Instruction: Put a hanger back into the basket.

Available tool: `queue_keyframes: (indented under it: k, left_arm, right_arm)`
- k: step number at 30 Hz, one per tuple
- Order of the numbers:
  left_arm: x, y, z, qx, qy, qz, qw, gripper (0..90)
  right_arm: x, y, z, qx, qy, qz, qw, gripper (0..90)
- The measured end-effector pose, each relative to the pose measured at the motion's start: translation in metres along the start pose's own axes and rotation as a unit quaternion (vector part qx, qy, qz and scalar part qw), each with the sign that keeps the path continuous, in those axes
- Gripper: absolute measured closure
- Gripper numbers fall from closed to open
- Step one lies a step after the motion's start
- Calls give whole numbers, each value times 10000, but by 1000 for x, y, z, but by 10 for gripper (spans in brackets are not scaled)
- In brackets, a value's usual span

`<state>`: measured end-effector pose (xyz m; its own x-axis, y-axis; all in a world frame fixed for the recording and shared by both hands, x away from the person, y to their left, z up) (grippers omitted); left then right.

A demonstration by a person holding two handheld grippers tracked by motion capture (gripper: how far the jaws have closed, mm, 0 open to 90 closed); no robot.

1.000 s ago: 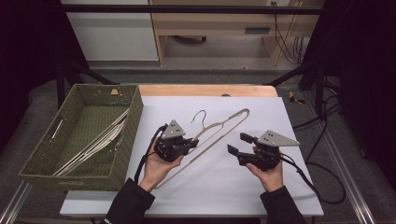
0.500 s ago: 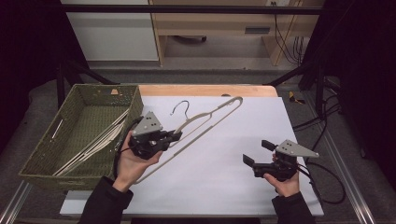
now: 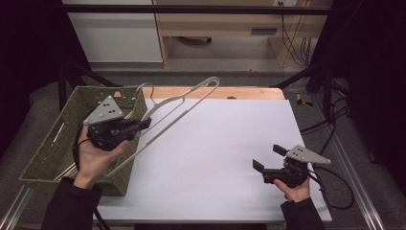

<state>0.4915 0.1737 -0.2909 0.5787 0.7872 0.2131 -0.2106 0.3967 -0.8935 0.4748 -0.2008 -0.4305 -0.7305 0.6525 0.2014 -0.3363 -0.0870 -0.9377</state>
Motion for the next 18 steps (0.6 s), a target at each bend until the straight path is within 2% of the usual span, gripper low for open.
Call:
queue_keyframes:
  k: [2,3,4,5,6,7,8,9,11,12,14,15,16,17,18]
  left_arm:
    - [9,1,5,-10,-93,-2,10000,865]
    - [18,1,10,-34,-187,-30,9998,865]
    - [18,1,10,-34,-187,-30,9998,865]
    - [28,4,15,-1,-277,1,9996,865]
    - [28,4,15,-1,-277,1,9996,865]
    - [39,7,19,-3,-384,3,9993,865]
    - [39,7,19,-3,-384,3,9993,865]
    - [50,11,23,18,-464,47,9989,865]
    - [62,17,26,71,-570,26,9983,865]
    - [62,17,26,71,-570,26,9983,865]
    - [78,26,30,150,-711,68,9973,865]
    - [78,26,30,150,-711,68,9973,865]
    - [87,33,32,202,-774,82,9968,865]
    - [87,33,32,202,-774,82,9968,865]
    - [96,40,34,237,-848,72,9961,865]
  right_arm:
    - [0,0,0,-3,4,-1,10000,26]
    - [-1,0,1,5,22,-4,10000,25]
    - [-1,1,1,17,32,-4,10000,24]
    - [-1,1,1,12,47,2,10000,24]
    - [-1,1,1,12,47,2,10000,24]
    - [-1,0,2,7,38,3,10000,24]
    - [-1,0,2,9,28,13,10000,24]
    - [-1,0,2,3,23,1,10000,24]
    - [0,0,1,-13,-9,1,10000,24]
    - [0,0,1,-13,-9,1,10000,24]
    - [1,-1,2,-46,-53,9,10000,24]
    - [1,-1,2,-46,-53,9,10000,24]
    - [1,-1,2,-51,-74,53,9999,24]
    - [1,-1,2,-51,-74,53,9999,24]
    - [1,-1,2,-55,-77,50,9999,24]
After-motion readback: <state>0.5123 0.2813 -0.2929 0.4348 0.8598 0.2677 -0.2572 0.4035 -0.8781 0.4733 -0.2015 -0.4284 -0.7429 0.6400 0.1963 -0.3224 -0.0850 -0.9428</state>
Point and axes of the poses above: each handheld gripper's, and its own axes: z roughly backward along the jaws, y roughly out of its underside, x roughly to its left, the point moved 8 cm from there along -z, roughly forward along the jaws, and after that the axes turned 13 degrees about -y, right-handed, at the moved point
